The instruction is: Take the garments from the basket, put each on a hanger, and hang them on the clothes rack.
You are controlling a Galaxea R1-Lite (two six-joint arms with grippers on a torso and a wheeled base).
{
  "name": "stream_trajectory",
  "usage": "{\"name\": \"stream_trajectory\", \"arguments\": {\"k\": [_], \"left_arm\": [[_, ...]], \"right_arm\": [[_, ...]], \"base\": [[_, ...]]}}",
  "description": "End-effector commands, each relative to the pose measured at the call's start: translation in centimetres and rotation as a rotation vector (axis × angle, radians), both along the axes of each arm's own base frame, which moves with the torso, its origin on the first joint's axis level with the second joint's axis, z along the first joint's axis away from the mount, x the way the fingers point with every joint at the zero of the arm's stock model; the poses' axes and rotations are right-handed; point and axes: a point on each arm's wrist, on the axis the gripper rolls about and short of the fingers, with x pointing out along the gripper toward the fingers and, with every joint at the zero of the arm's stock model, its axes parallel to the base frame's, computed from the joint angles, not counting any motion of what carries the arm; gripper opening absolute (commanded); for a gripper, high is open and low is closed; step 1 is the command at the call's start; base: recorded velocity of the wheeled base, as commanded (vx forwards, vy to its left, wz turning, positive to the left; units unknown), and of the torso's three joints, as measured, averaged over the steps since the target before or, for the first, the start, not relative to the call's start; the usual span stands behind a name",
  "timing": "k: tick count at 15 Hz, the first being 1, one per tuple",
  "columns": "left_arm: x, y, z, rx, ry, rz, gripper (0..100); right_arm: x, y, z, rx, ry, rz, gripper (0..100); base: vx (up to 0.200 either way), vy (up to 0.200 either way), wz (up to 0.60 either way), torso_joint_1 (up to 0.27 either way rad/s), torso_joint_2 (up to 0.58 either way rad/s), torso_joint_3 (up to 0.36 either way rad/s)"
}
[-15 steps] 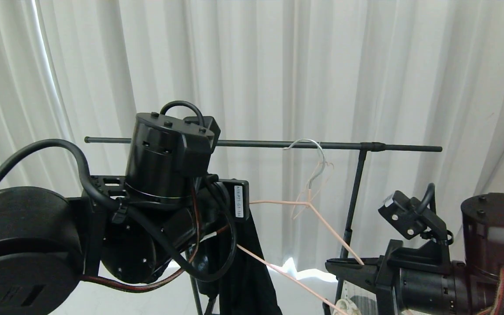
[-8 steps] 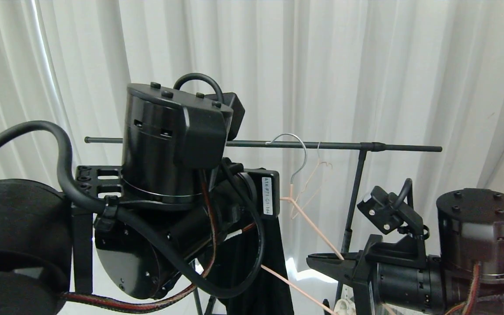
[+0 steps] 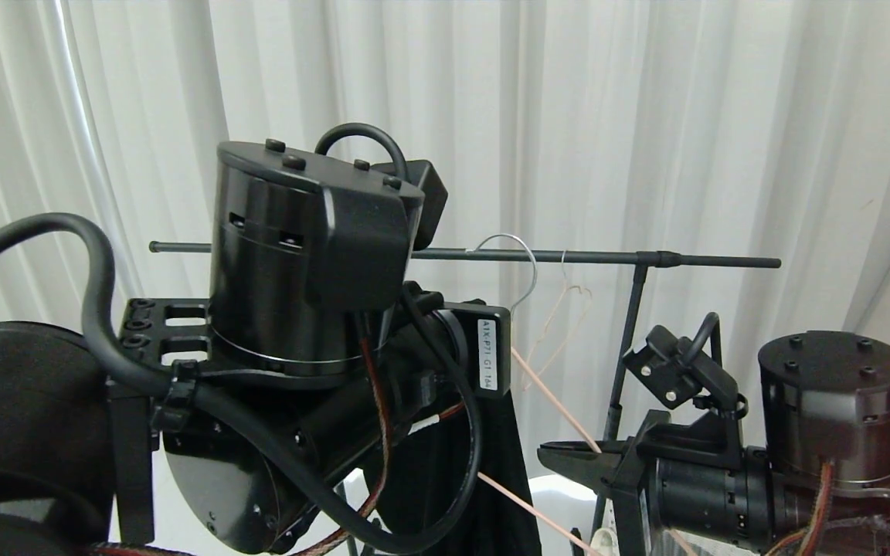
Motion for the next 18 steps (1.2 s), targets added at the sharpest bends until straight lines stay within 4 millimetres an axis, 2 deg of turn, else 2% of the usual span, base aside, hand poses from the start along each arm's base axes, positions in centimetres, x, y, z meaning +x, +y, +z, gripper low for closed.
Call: {"name": "stream_trajectory", "arguments": {"k": [1,2,3,9,13,15,18], "left_arm": [[-0.1,0.1,0.2,-0.005,-0.004,0.001,0],[-0.1,0.2,0.1,0.005,-0.013,0.032,0],[-0.1,0.2,0.1,0.008,-0.018,0.048,100],[0.0,0.4,0.4,0.020,-0.051,0.139,100],[-1.0,0.6,0.9,0.016,-0.067,0.126,100],[-1.2,0.9,0.5,0.028,-0.061,0.124,100],[-2.9,1.2,-0.8,0.066,-0.040,0.074,100]], "right_arm": [[0.0,-0.1,0.1,0.001,-0.006,-0.014,0],[0.0,-0.2,0.3,0.012,-0.002,-0.027,0],[0.0,-0.2,0.4,0.024,-0.004,-0.031,0],[1.3,-0.9,1.3,0.086,-0.071,-0.112,0],[2.0,-1.3,1.9,0.131,-0.126,-0.175,0],[2.2,-1.7,2.0,0.120,-0.173,-0.191,0],[2.6,-1.9,2.3,0.120,-0.223,-0.199,0]], "base": [[0.000,0.000,0.00,0.000,0.00,0.000],[0.000,0.000,0.00,0.000,0.00,0.000],[0.000,0.000,0.00,0.000,0.00,0.000],[0.000,0.000,0.00,0.000,0.00,0.000],[0.000,0.000,0.00,0.000,0.00,0.000],[0.000,0.000,0.00,0.000,0.00,0.000],[0.000,0.000,0.00,0.000,0.00,0.000]]}}
